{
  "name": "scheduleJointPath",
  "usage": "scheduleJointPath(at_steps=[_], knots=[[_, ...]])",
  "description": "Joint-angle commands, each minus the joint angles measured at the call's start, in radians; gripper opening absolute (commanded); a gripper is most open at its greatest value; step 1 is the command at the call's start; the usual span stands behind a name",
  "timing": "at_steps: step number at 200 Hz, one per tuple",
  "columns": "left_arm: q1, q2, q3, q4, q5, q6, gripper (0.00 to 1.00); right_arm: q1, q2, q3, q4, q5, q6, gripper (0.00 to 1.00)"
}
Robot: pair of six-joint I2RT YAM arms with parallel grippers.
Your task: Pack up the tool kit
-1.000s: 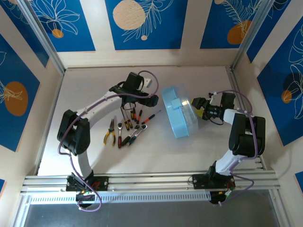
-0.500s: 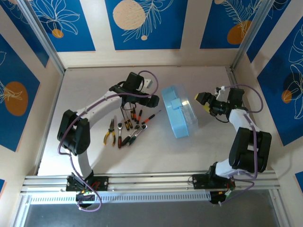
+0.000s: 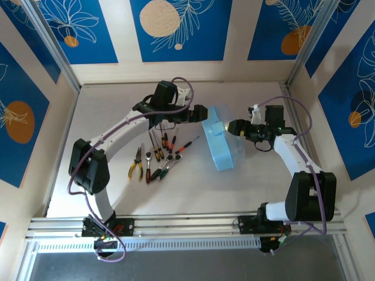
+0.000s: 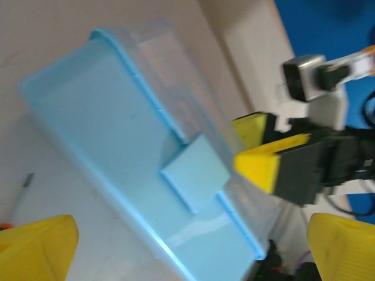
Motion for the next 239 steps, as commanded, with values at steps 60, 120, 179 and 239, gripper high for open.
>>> scheduleJointPath(at_steps=[60, 120, 179, 239], knots=[[-0.095, 0.043, 0.042, 0.08, 0.139, -0.206, 1.0, 0.031, -0.144, -0.112, -0.024, 0.046, 0.039, 0.58], [-0.101, 0.064, 0.035, 0.053, 0.119, -0.261, 1.0, 0.063, -0.161, -0.151, 0.008, 0.076, 0.076, 0.54], [-0.116, 0.141, 0.083, 0.036, 0.094, -0.269, 1.0, 0.084, -0.175, -0.171, 0.013, 0.103, 0.086, 0.48], [-0.127, 0.182, 0.195, -0.162, 0.0, -0.153, 1.0, 0.102, -0.204, -0.193, 0.006, 0.128, 0.099, 0.44]])
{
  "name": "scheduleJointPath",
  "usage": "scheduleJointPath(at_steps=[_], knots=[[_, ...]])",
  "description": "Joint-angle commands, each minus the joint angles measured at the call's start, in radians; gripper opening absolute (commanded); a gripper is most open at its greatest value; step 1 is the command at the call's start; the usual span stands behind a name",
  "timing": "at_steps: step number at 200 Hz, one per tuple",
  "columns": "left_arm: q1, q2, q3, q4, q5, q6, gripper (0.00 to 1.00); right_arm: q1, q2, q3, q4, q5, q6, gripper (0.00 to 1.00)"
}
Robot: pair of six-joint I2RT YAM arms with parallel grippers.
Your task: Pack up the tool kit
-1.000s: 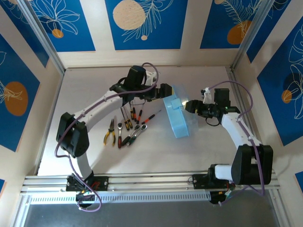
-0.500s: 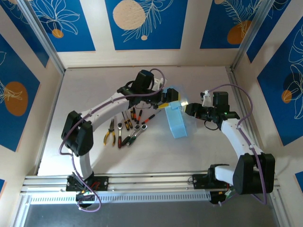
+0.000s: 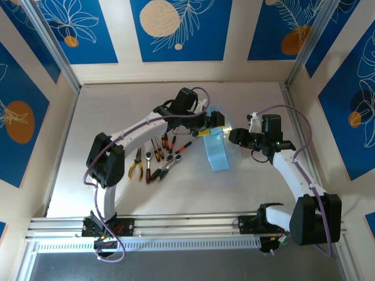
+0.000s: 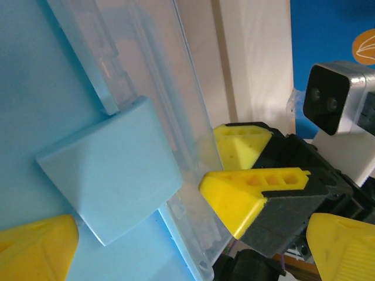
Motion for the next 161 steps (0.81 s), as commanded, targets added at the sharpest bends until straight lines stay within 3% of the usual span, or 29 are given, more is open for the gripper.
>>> scheduleJointPath(at_steps=[1, 83, 161], knots=[[-0.013, 0.016, 0.075, -0.125, -0.059, 0.076, 1.0, 0.018, -0.009, -0.04, -0.073, 0.019, 0.01, 0.44], [-0.023, 0.079, 0.131, -0.137, -0.034, 0.061, 1.0, 0.05, -0.009, -0.054, -0.056, 0.027, 0.029, 0.43], [-0.015, 0.042, 0.133, -0.26, -0.119, 0.141, 1.0, 0.025, -0.017, -0.071, -0.055, 0.043, 0.028, 0.43]])
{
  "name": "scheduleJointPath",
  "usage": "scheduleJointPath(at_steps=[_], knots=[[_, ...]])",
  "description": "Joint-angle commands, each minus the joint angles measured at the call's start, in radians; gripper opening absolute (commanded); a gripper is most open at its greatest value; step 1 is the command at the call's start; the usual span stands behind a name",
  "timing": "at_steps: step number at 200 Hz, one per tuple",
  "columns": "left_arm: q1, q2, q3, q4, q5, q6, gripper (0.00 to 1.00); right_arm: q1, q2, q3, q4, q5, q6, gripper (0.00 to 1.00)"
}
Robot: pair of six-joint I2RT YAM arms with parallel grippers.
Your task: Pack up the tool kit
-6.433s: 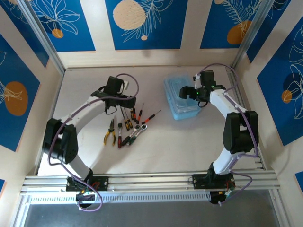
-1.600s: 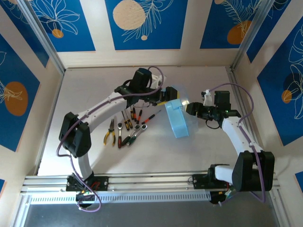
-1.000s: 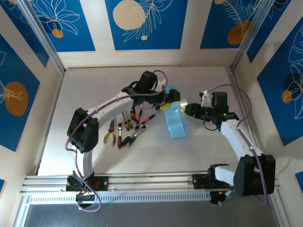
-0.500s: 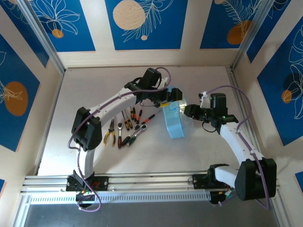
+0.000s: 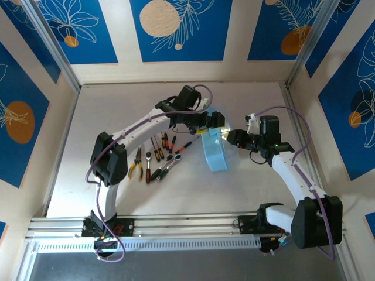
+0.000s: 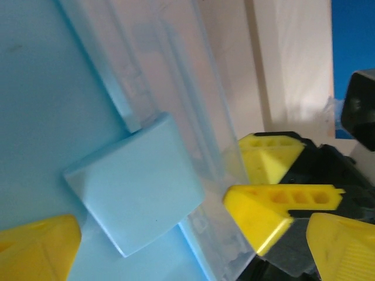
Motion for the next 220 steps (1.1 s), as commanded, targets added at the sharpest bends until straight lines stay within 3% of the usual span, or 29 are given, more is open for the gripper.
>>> scheduleJointPath(at_steps=[1, 156, 220], knots=[[-0.008, 0.0, 0.017, -0.076, -0.036, 0.036, 1.0, -0.008, 0.003, -0.046, -0.085, 0.014, 0.002, 0.43], [-0.055, 0.112, 0.093, 0.09, 0.071, -0.096, 1.0, 0.048, 0.024, -0.054, -0.067, 0.025, 0.005, 0.43], [-0.068, 0.096, 0.015, 0.294, 0.242, -0.107, 1.0, 0.055, 0.046, -0.051, -0.06, 0.032, 0.007, 0.43]])
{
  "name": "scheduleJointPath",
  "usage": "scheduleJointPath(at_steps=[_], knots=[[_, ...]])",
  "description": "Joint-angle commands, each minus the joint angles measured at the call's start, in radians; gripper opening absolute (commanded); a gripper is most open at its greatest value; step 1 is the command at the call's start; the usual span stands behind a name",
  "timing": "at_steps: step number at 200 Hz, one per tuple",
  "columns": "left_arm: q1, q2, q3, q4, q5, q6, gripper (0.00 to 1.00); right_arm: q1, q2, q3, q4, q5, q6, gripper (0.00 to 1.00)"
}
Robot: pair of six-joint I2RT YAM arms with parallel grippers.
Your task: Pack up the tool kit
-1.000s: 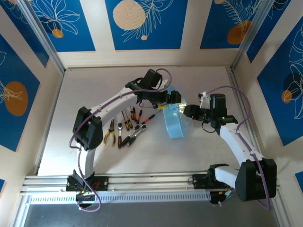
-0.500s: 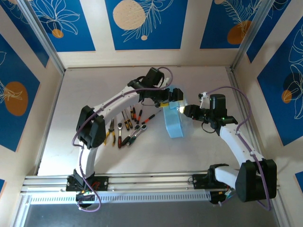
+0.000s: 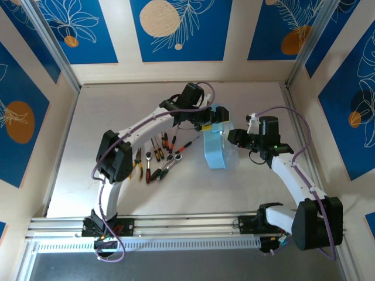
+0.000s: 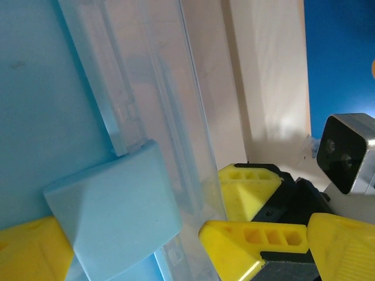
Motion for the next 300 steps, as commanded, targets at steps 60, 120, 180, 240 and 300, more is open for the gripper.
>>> scheduleJointPath(at_steps=[60, 120, 180, 240, 300], knots=[[-0.061, -0.028, -0.137, 0.25, 0.243, 0.01, 1.0, -0.006, 0.053, -0.009, -0.158, -0.002, -0.031, 0.43], [-0.045, -0.038, -0.212, 0.358, 0.255, -0.042, 1.0, -0.041, 0.03, -0.004, -0.186, -0.006, -0.047, 0.43], [-0.014, -0.06, -0.271, 0.314, 0.217, 0.003, 1.0, -0.061, 0.027, 0.004, -0.196, -0.009, -0.058, 0.43], [0.069, -0.077, -0.452, 0.41, 0.202, 0.034, 1.0, -0.013, 0.047, 0.11, -0.253, 0.021, -0.089, 0.43], [0.094, -0.054, -0.459, 0.424, 0.208, 0.088, 1.0, 0.076, 0.123, 0.272, -0.313, 0.082, -0.089, 0.43]])
